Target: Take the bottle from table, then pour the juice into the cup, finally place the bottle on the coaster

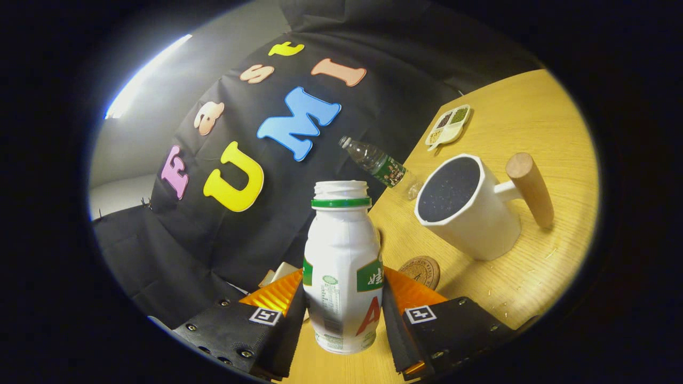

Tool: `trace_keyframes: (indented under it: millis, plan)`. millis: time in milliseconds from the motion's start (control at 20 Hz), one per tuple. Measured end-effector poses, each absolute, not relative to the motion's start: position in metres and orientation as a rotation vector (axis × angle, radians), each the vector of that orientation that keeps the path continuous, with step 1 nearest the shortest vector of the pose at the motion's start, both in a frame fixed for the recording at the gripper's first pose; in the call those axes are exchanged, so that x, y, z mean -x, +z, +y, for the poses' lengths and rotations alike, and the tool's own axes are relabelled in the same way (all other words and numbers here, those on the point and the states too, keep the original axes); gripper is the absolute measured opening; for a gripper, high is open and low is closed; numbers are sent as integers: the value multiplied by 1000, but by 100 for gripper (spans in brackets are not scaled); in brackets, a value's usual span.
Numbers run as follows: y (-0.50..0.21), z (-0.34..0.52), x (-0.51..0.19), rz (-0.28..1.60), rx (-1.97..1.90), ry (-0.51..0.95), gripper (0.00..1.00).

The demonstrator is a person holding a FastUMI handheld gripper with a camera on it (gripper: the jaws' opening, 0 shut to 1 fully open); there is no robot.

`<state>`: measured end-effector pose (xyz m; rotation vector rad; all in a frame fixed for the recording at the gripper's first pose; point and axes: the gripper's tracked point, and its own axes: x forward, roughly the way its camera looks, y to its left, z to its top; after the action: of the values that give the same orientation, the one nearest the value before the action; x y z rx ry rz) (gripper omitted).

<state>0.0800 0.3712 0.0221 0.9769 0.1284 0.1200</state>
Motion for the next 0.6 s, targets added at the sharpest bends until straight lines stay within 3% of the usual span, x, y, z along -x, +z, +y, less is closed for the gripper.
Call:
trace_keyframes:
  millis: [600]
  plan:
    - [33, 380, -79, 94, -1193, 192, 69]
